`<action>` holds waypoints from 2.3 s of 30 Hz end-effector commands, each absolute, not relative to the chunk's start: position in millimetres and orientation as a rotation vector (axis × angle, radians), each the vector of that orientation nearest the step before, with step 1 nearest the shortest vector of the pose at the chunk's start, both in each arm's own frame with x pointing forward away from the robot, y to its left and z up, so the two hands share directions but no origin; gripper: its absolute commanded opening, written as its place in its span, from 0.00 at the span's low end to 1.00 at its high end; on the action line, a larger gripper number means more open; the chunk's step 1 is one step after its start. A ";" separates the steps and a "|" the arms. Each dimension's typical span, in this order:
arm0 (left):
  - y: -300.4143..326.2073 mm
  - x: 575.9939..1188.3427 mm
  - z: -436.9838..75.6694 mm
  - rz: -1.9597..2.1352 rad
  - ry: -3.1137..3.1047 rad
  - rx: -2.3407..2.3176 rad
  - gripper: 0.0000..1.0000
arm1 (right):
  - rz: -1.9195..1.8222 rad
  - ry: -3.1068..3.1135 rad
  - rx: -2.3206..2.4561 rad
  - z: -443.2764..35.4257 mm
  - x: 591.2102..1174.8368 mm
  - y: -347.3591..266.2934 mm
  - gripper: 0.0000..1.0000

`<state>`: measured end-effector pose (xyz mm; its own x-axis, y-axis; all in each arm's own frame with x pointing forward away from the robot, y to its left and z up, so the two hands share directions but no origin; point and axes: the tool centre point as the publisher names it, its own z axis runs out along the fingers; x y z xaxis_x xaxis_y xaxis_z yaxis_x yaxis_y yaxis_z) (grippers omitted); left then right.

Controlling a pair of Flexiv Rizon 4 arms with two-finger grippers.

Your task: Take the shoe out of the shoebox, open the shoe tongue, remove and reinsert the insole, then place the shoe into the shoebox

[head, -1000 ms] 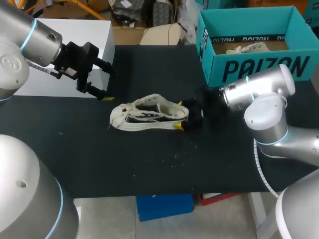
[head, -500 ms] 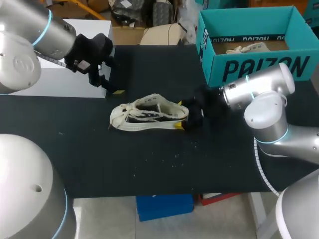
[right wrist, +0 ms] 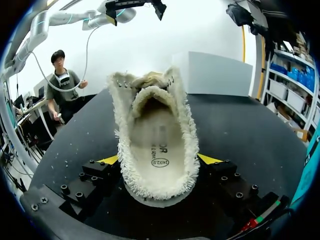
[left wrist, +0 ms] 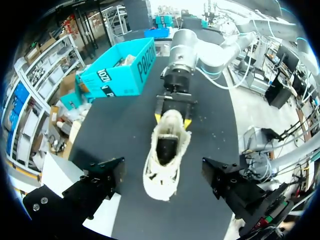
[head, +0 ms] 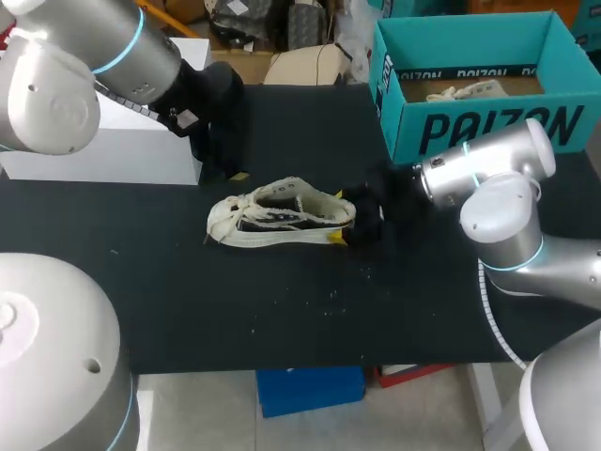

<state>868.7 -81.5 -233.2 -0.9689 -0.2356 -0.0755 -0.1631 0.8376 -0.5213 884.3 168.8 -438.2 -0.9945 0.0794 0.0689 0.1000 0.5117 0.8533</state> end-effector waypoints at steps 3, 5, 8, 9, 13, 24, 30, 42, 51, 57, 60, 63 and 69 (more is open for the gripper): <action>-104.2 890.8 -242.8 -0.313 2.748 -1.132 1.00 | -1.532 -2.713 -0.162 -442.2 885.4 170.4 0.00; -107.4 896.7 -248.4 -0.249 2.667 -1.503 1.00 | -1.532 -2.713 -0.162 -442.2 885.4 170.4 0.00; -112.4 898.1 -253.7 -0.053 2.439 -1.729 1.00 | -1.532 -2.713 -0.162 -442.2 885.4 170.4 0.00; -113.5 898.4 -253.6 -0.057 2.401 -1.800 1.00 | -1.532 -2.713 -0.162 -442.2 885.4 170.4 0.00; -118.3 898.1 -252.4 -0.124 2.395 -1.887 1.00 | -1.532 -2.713 -0.162 -442.2 885.4 170.4 0.00; -118.3 898.1 -252.4 -0.124 2.395 -1.887 1.00 | -1.532 -2.713 -0.162 -442.2 885.4 170.4 0.00; -134.1 902.3 -252.4 -0.049 2.275 -2.074 1.00 | -1.532 -2.713 -0.162 -442.2 885.4 170.4 0.00; -159.5 886.1 -277.7 0.105 2.219 -2.206 1.00 | -1.532 -2.713 -0.162 -442.2 885.4 170.4 0.00; -171.2 880.5 -313.7 0.311 2.164 -2.039 1.00 | -1.532 -2.713 -0.162 -442.2 885.4 170.4 0.00; -172.1 878.3 -328.5 0.388 2.134 -1.960 1.00 | -1.532 -2.713 -0.162 -442.2 885.4 170.4 0.00; -170.8 875.4 -333.7 0.416 2.124 -1.940 1.00 | -1.532 -2.713 -0.162 -442.2 885.4 170.4 0.00; -168.1 872.5 -338.3 0.443 2.116 -1.935 1.00 | -1.532 -2.713 -0.162 -442.2 885.4 170.4 0.00; -165.0 867.1 -349.0 0.484 2.102 -1.910 1.00 | -1.532 -2.713 -0.162 -442.2 885.4 170.4 0.00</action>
